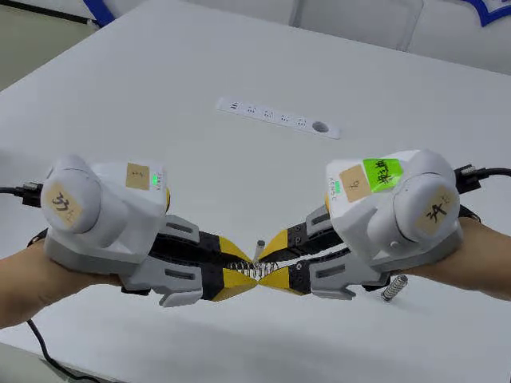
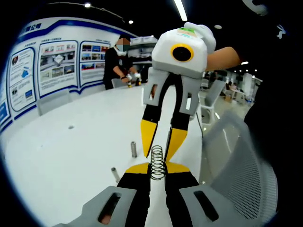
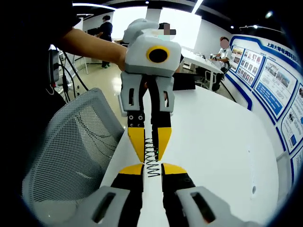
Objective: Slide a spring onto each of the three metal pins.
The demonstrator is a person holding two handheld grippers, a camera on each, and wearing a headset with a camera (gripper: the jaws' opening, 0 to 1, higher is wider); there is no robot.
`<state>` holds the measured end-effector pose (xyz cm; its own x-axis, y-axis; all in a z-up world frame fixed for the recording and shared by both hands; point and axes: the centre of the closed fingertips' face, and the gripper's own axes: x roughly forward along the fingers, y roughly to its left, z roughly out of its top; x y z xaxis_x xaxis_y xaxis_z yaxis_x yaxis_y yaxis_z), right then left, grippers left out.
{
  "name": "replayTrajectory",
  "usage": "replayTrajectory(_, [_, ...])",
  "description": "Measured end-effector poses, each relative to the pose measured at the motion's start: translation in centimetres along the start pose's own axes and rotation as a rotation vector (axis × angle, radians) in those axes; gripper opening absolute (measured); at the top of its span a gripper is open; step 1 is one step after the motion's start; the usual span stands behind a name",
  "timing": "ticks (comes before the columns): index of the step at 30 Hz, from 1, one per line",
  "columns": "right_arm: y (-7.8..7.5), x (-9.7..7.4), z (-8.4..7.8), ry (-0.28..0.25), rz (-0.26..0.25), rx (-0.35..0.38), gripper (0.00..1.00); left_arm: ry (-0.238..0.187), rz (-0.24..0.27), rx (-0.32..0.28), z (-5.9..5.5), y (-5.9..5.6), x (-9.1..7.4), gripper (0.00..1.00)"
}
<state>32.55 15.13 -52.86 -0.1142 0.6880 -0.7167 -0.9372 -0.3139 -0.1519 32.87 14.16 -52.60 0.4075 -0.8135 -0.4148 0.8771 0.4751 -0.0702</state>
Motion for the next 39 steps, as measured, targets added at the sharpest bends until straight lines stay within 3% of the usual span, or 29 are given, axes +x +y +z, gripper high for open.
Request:
replayTrajectory(8, [0.0,-0.2,-0.9,0.004,0.005,0.028,0.12,-0.027,-0.015,0.001,0.6,-0.3,-0.1,0.1])
replayTrajectory(14, [0.0,-0.8,0.1,-0.048,0.022,0.051,0.11,-0.04,-0.01,0.024,0.8,-0.4,-0.5,0.1])
replayTrajectory(21, [-0.5,-1.7,1.4,-0.122,0.025,0.093,0.11,-0.064,-0.002,-0.007,1.1,-0.3,-0.8,0.1])
replayTrajectory(39, [-0.3,-2.1,4.4,-0.266,0.071,0.178,0.11,-0.034,-0.006,0.037,0.6,-0.4,-0.5,0.09])
